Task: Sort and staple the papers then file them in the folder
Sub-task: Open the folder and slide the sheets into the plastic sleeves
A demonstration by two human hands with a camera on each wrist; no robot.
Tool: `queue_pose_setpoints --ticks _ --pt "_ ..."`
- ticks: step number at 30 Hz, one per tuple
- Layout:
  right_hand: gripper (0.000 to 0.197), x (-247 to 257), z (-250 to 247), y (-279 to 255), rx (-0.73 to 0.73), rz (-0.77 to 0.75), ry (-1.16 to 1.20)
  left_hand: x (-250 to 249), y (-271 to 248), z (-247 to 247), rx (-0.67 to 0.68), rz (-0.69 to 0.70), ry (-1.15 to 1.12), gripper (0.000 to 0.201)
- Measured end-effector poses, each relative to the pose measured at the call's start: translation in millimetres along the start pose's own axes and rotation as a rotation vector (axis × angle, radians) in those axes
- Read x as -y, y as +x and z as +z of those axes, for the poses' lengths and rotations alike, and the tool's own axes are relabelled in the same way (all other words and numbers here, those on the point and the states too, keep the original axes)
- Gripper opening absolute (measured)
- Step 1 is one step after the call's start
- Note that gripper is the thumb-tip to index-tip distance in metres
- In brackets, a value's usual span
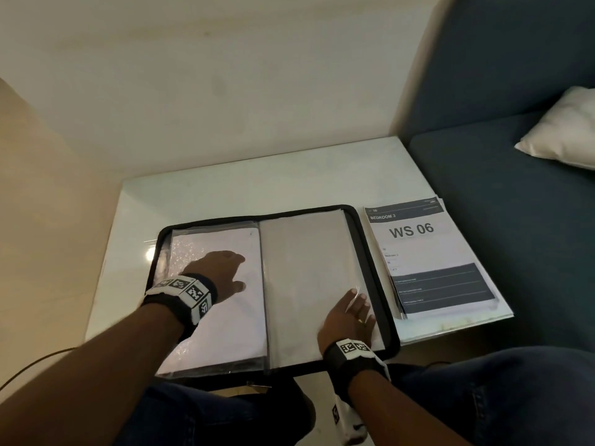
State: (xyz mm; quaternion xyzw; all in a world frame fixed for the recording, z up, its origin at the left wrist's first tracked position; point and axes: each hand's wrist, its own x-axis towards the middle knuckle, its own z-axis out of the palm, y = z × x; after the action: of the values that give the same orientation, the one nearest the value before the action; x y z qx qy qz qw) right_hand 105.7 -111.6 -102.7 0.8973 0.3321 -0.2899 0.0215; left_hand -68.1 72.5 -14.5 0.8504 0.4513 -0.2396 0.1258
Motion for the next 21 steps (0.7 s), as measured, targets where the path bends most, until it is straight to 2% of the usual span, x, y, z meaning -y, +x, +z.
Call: queue_pose_setpoints --ticks 3,7,12,14,17,21 --pt "0.101 -4.3 -3.0 1.8 -0.023 -0.051 -0.002 -27.0 10.1 -8.2 0.014 0.059 0.012 0.06" --pt "0.088 -18.4 -19.3 2.7 -0.136 -0.131 0.066 -72.6 23.4 -21.4 0.026 0.142 -0.003 0.055" --pt "0.066 -36.4 -50.3 11.7 -0.205 -0.07 0.197 -120.0 37.6 -30.0 0.074 0.227 0.048 0.053" --pt "0.051 -44.2 -65.8 21.2 -0.228 -0.043 0.214 -135.7 43.7 -31.3 0.08 0.247 0.063 0.054" --pt "0.026 -64.0 -98.0 49.7 -0.233 -0.033 0.293 -158.2 52.6 -32.8 0.062 0.278 0.064 0.055" --pt "0.019 -93.9 -147.4 86.2 -0.137 -0.151 0.156 -191.5 64.7 -36.0 0.023 0.33 0.058 0.052"
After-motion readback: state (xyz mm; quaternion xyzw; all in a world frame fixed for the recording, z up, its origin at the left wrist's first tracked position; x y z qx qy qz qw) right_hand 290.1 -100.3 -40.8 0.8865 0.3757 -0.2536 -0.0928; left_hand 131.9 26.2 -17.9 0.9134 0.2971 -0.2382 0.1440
